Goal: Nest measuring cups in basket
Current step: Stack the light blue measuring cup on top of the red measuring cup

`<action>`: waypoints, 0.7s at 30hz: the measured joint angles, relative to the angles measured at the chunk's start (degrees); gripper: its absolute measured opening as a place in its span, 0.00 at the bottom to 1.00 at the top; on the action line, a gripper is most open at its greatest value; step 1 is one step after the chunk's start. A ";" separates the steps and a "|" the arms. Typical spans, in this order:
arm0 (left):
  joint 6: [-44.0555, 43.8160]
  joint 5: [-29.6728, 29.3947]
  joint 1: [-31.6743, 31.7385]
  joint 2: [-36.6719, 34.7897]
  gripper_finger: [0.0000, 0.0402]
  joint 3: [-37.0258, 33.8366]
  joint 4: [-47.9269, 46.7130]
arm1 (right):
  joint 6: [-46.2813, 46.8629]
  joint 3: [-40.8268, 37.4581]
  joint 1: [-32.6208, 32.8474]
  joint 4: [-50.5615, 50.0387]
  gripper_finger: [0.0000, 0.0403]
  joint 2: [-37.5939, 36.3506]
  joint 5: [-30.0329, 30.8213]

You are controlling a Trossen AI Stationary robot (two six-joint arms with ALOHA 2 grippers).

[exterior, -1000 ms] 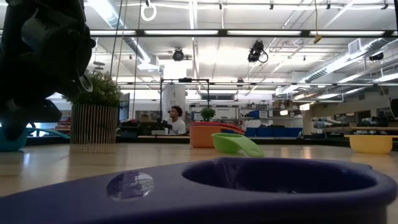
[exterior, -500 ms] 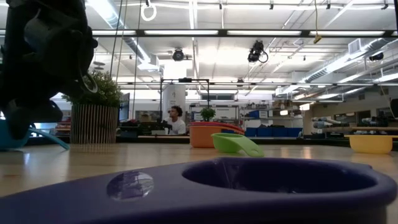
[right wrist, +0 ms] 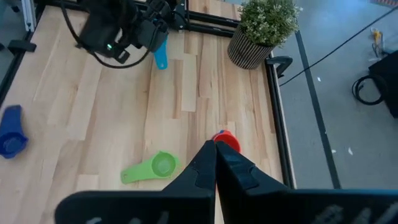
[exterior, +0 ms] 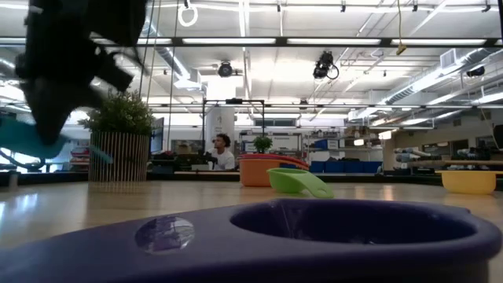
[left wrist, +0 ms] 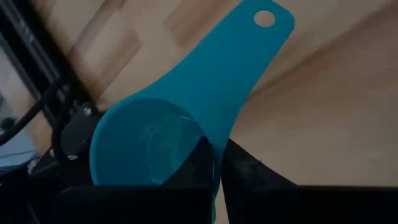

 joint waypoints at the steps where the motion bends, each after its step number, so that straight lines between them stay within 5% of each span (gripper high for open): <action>1: 1.23 -0.06 0.00 0.00 0.04 1.89 -0.69 | -0.78 0.00 0.00 0.00 0.01 0.00 0.10; 9: 15.54 -2.23 1.73 0.00 0.04 19.84 -5.93 | -2.45 0.00 0.46 -0.31 0.01 -1.53 2.72; 21: 38.93 -7.58 16.70 1.96 0.03 39.09 -6.56 | 1.67 0.02 0.83 -2.11 0.01 -7.02 7.94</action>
